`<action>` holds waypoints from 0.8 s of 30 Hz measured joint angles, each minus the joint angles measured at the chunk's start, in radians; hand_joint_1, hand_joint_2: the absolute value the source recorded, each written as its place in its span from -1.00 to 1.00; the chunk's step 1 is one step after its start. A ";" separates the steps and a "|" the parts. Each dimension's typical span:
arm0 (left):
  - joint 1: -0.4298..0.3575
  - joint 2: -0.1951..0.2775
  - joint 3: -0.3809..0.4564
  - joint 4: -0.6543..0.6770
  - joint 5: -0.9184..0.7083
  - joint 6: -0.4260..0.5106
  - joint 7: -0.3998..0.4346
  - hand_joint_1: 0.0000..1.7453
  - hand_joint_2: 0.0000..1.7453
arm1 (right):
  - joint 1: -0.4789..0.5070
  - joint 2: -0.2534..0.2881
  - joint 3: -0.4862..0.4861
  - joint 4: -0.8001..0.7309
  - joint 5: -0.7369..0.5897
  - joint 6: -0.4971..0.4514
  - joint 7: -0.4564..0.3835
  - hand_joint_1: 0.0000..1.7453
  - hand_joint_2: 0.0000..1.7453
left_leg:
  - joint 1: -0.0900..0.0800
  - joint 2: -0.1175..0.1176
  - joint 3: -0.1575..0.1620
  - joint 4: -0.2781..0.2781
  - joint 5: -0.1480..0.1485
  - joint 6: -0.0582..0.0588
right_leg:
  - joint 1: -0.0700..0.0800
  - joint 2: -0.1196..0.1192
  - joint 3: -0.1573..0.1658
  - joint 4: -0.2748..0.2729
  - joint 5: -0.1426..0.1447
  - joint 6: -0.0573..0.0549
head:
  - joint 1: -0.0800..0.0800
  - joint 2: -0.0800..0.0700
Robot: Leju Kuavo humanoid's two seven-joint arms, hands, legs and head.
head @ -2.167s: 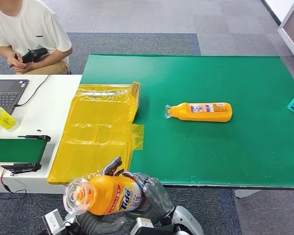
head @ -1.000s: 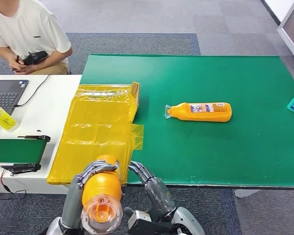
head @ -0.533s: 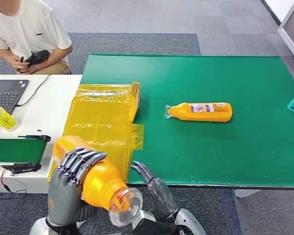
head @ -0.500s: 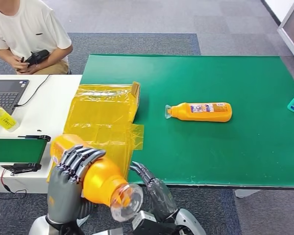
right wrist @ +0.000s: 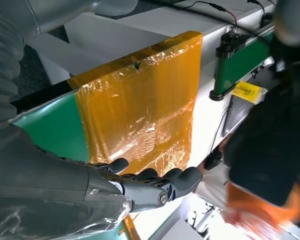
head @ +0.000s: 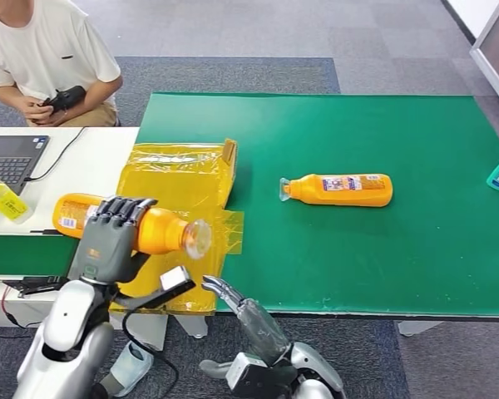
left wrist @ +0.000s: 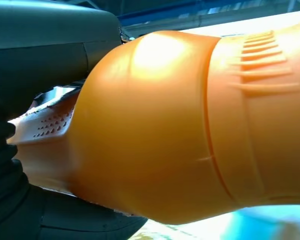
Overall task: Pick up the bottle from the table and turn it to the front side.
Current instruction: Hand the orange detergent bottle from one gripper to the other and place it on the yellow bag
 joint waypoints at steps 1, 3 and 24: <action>-0.035 0.004 0.025 0.061 -0.010 -0.005 0.001 1.00 1.00 | -0.008 0.002 0.001 0.010 -0.003 0.001 -0.005 -1.00 1.00 | 0.000 0.000 0.000 0.000 0.001 0.000 | 0.000 0.000 0.000 0.000 0.000 0.000 | 0.000 0.000; -0.089 0.006 0.062 0.167 -0.027 -0.010 0.003 1.00 1.00 | -0.021 0.006 0.002 0.024 -0.010 0.002 -0.011 -1.00 1.00 | 0.001 0.000 0.000 0.000 0.002 -0.001 | 0.000 0.000 0.000 0.000 0.001 0.000 | 0.000 0.000; -0.341 -0.153 0.139 0.684 0.045 0.008 -0.044 1.00 1.00 | -0.099 0.035 0.018 0.081 -0.107 0.066 -0.039 -1.00 1.00 | 0.001 0.000 -0.006 0.000 0.004 0.001 | 0.000 -0.001 -0.004 0.000 0.004 0.002 | 0.000 0.000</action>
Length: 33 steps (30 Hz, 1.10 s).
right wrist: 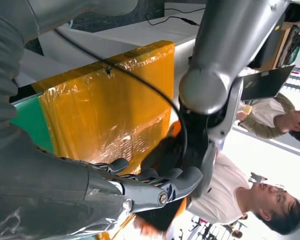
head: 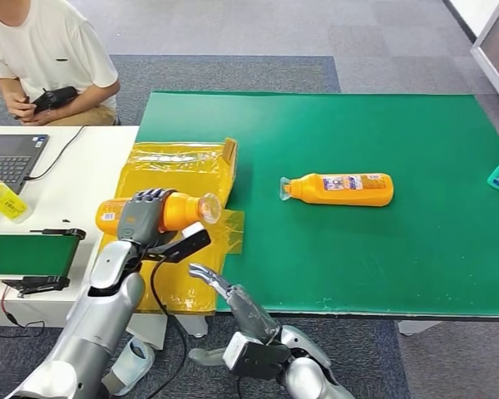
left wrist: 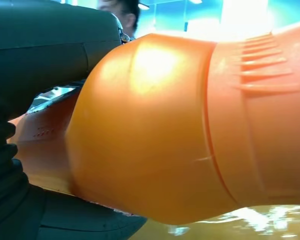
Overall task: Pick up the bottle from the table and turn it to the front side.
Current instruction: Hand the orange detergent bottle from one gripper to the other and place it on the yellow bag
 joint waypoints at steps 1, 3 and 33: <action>-0.014 -0.012 -0.004 0.006 -0.003 -0.009 0.002 1.00 1.00 | 0.000 0.000 0.000 0.000 -0.004 0.004 -0.001 -1.00 1.00 | 0.000 0.000 0.000 0.000 0.000 0.000 | 0.000 0.000 0.000 0.000 0.000 0.000 | 0.000 0.000; -0.036 -0.031 -0.013 0.018 -0.001 -0.021 0.005 1.00 1.00 | 0.000 0.000 0.000 0.000 -0.009 0.008 -0.003 -1.00 1.00 | 0.000 0.000 0.000 0.000 0.000 0.000 | 0.000 0.000 0.000 0.000 0.000 0.000 | 0.000 0.000; -0.103 -0.122 -0.054 0.371 -0.060 0.058 0.029 1.00 1.00 | 0.053 0.000 0.011 -0.061 -0.029 0.052 -0.028 -1.00 1.00 | 0.000 0.000 -0.001 0.000 0.000 0.000 | 0.000 0.000 -0.001 0.000 0.000 0.000 | 0.000 0.000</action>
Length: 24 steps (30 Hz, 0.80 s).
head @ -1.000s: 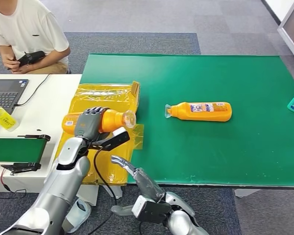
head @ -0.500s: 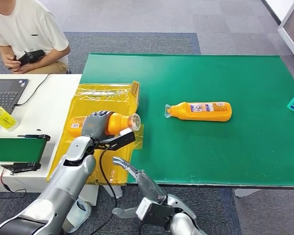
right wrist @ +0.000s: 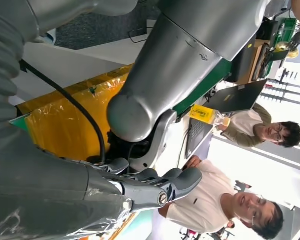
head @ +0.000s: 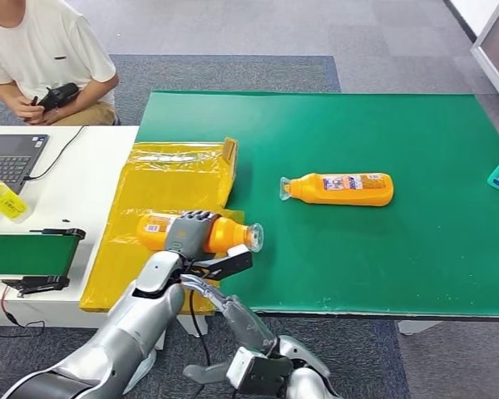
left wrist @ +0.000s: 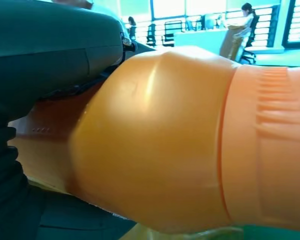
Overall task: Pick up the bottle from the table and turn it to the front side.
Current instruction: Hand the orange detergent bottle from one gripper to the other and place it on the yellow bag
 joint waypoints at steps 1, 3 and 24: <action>0.000 -0.005 -0.001 0.008 0.002 0.007 0.000 1.00 1.00 | 0.001 0.000 0.000 0.000 -0.002 -0.001 0.000 -1.00 1.00 | 0.000 0.000 0.000 0.000 0.000 0.000 | 0.000 0.000 0.000 0.000 0.000 0.000 | 0.000 0.000; -0.001 -0.012 -0.001 0.022 0.006 0.016 0.000 0.04 1.00 | 0.002 -0.001 0.000 0.000 -0.007 -0.004 -0.002 -1.00 1.00 | 0.000 0.000 0.000 0.000 0.000 0.000 | 0.000 0.000 0.000 0.000 0.000 0.000 | 0.000 0.000; -0.001 -0.026 -0.001 0.087 0.021 -0.011 0.000 -1.00 1.00 | 0.018 -0.027 -0.055 -0.113 -0.013 -0.021 -0.010 -1.00 1.00 | 0.000 0.000 0.001 0.000 0.000 0.000 | 0.000 0.000 0.001 0.000 0.000 0.000 | 0.000 0.000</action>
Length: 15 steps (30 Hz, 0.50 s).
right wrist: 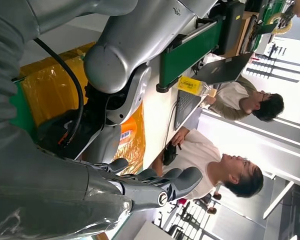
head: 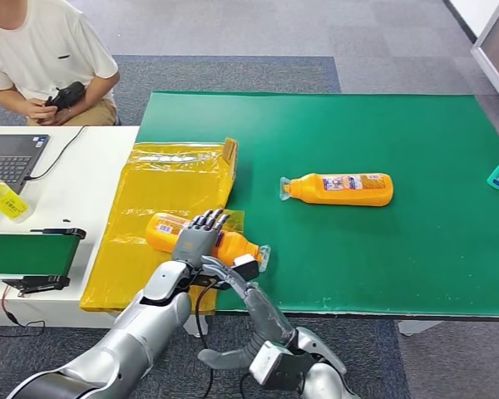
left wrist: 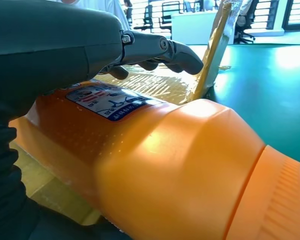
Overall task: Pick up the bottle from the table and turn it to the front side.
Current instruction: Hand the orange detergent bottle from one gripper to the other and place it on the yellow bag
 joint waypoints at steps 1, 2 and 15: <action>0.000 0.000 0.000 0.000 0.000 0.000 0.000 -1.00 1.00 | 0.000 0.000 0.000 -0.002 0.000 0.000 0.000 -1.00 1.00 | 0.000 0.000 0.000 0.000 0.000 0.000 | 0.000 0.000 0.000 0.000 0.000 0.000 | 0.000 0.000; 0.000 0.000 0.000 0.000 0.000 -0.001 0.000 -1.00 0.50 | 0.000 -0.001 0.000 -0.003 0.000 0.000 0.000 -1.00 1.00 | 0.000 0.000 0.000 0.000 0.000 0.000 | 0.000 0.000 0.000 0.000 0.000 0.000 | 0.000 0.000; 0.007 0.001 0.021 -0.015 0.073 -0.035 -0.061 -1.00 -1.00 | 0.001 -0.003 -0.029 -0.020 0.013 -0.005 0.007 -1.00 1.00 | 0.000 0.000 0.001 0.000 0.000 0.000 | 0.000 0.000 0.002 0.000 0.000 0.000 | 0.000 0.000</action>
